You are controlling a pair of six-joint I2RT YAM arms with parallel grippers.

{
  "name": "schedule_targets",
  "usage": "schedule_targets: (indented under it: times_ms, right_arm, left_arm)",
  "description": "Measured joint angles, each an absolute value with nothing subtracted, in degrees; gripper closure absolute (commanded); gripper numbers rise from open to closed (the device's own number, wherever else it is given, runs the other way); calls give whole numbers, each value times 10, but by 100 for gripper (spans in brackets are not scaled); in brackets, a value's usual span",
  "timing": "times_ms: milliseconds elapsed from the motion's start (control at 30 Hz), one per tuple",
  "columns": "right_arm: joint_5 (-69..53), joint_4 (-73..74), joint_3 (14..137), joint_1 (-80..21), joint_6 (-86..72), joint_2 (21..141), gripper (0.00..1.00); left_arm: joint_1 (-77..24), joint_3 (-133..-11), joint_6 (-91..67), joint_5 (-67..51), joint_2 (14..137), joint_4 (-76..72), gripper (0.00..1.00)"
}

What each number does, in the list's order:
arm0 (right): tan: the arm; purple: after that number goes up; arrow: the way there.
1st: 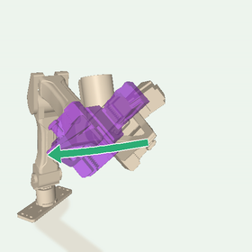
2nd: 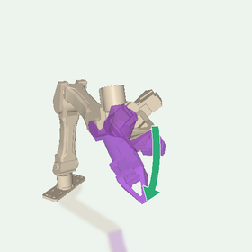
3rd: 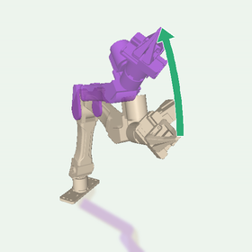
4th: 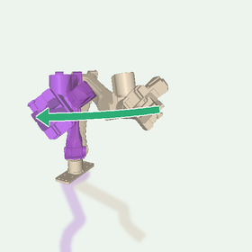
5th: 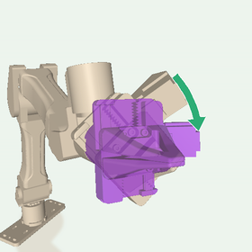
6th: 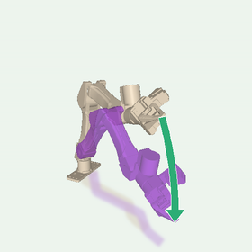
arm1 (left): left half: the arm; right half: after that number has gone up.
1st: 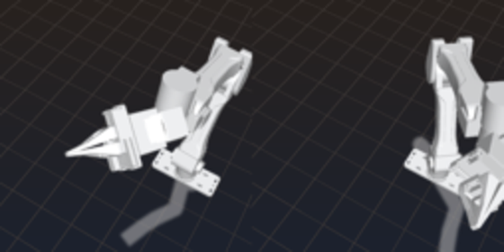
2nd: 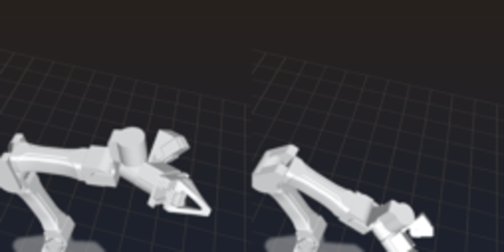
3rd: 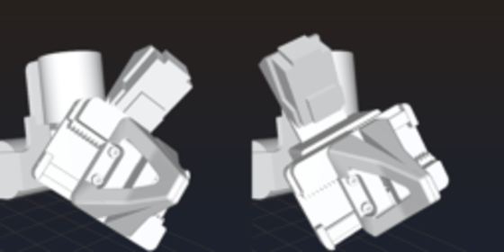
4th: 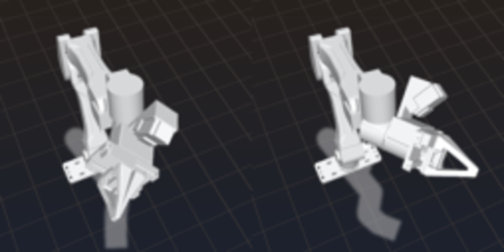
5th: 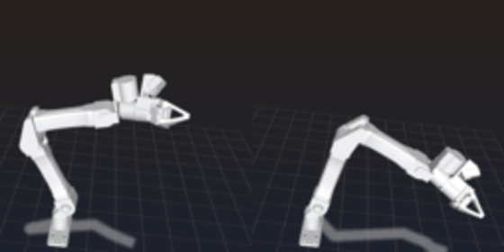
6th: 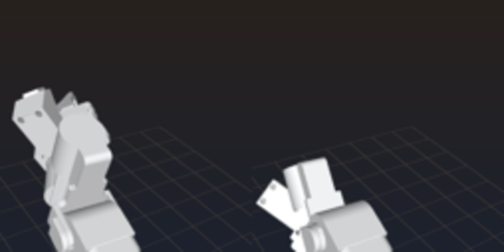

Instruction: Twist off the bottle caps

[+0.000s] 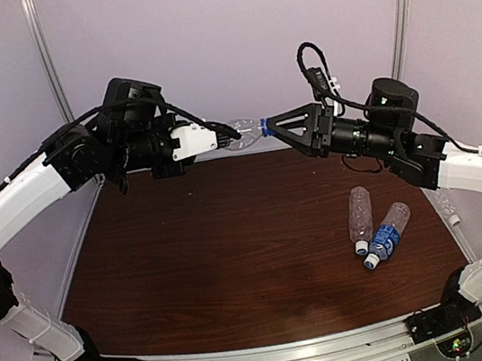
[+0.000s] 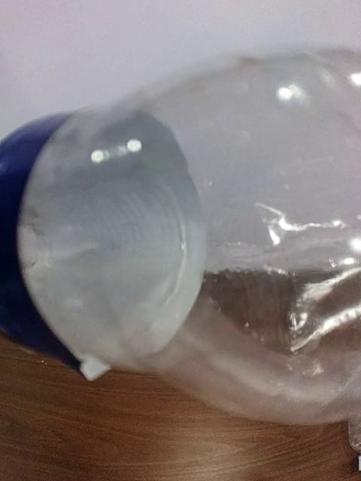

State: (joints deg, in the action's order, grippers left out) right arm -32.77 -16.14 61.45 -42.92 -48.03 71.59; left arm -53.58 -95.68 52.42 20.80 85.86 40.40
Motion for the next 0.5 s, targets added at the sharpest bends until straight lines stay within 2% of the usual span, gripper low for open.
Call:
schedule_targets:
  times_ms: [200,333,500]
  right_arm:
    - [-337,-180,617,-429,-495,733,73]
    - [-336,-177,617,-427,-494,733,100]
    - [-335,-164,617,-427,-453,733,100]
  left_arm:
    - [-536,-956,526,208,859,403,71]
    - [-536,-952,526,209,859,400,71]
    - [-536,-952,525,201,859,408,71]
